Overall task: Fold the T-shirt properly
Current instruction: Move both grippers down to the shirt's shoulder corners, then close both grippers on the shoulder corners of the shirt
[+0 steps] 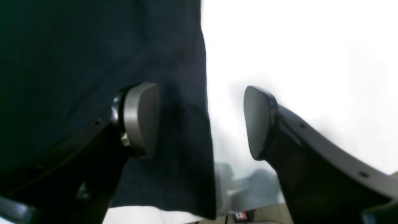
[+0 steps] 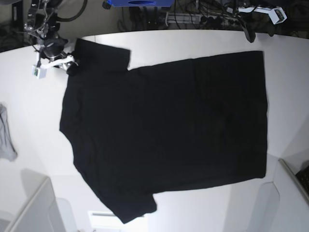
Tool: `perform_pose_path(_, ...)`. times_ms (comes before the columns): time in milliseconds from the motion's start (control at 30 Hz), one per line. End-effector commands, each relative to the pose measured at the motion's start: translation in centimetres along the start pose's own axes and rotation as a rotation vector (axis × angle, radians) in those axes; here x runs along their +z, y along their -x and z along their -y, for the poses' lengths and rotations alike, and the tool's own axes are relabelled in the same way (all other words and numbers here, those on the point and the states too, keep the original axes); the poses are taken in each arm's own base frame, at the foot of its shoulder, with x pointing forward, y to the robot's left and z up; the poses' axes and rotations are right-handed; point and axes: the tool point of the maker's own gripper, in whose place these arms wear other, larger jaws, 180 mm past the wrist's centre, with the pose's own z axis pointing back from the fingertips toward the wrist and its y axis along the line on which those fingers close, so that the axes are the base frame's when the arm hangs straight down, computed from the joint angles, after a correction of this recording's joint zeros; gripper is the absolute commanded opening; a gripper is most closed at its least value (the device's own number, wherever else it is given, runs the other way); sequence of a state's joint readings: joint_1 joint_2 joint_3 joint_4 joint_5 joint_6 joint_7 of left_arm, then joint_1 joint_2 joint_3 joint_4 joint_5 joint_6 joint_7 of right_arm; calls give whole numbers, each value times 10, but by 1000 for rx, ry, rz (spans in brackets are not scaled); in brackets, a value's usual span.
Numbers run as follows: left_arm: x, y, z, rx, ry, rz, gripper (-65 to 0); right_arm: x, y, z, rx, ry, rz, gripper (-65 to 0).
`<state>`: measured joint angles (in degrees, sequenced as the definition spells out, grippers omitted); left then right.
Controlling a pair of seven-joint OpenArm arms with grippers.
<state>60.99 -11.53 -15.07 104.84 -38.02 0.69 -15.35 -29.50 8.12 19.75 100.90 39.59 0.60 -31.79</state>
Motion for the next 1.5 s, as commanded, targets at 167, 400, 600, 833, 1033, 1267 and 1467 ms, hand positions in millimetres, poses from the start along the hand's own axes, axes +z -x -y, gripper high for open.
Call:
perform_pose_path(167,-4,-7,1,52,-2,33,-173,3,11,-17,80,-91,-16,-252)
perform_pose_path(400,-12,1,-5,99,-28,28,-173,-2,37,-17,75,-96,-89,-254)
perform_pose_path(600,-17,8,-16,159,-67,19,-179,-3,47,-11,72,-86,-113,-270)
perform_pose_path(833,-25,20,-26,198,-102,6,-194,-2,47,-10,76,-83,-116,-588)
perform_pose_path(1033,-36,16,-23,210,-96,30,-194,-1,54,-8,77,-80,-158,-650)
perform_pose_path(1267,-62,17,-30,243,-113,-78,-193,-1,55,-8,77,-78,-175,-650)
perform_pose_path(1467,-76,10,-46,314,-172,-130,-193,-1,56,-7,77,-78,-177,-650)
